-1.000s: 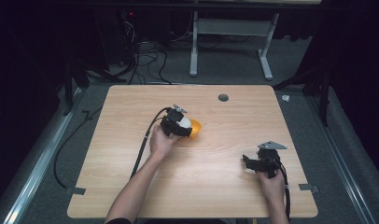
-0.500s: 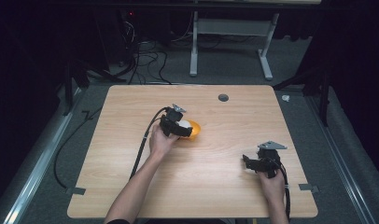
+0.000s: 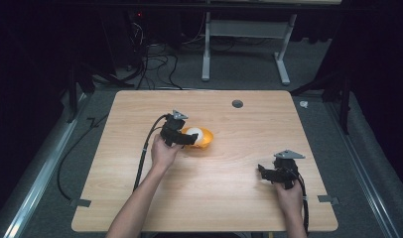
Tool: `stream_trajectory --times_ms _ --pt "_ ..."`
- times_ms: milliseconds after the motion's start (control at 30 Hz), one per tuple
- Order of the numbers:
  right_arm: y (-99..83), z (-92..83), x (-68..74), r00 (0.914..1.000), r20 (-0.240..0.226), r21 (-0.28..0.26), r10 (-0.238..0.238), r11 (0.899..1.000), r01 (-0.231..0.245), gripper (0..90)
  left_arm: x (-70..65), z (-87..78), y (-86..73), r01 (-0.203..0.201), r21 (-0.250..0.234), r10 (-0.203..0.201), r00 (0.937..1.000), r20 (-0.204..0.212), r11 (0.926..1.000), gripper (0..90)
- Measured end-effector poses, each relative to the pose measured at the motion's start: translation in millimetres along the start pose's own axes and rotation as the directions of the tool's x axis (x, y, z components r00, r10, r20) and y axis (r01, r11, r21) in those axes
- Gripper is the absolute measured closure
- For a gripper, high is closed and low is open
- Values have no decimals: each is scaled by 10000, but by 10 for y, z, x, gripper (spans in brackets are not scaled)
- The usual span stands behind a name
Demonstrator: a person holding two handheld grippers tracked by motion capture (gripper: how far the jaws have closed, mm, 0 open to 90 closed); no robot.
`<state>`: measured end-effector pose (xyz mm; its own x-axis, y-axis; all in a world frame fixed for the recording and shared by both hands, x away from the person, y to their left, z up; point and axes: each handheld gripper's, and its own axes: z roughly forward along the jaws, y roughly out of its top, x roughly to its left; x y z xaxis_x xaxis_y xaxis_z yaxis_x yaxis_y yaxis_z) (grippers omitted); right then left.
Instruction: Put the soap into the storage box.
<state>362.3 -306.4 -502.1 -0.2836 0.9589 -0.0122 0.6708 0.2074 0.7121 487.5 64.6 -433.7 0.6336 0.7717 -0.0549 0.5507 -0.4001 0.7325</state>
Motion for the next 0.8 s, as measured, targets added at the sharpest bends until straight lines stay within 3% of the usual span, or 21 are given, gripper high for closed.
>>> stream_trajectory --times_ms 667,800 --pt "0 1 2 10000 6 0 0 10000 0 211 146 -275 -159 319 -305 -324 9994 -149 9990 221" --pt "0 0 3 10000 8 3 1 10000 -1 211 150 -313 -182 207 -267 -215 9994 -288 9994 221"
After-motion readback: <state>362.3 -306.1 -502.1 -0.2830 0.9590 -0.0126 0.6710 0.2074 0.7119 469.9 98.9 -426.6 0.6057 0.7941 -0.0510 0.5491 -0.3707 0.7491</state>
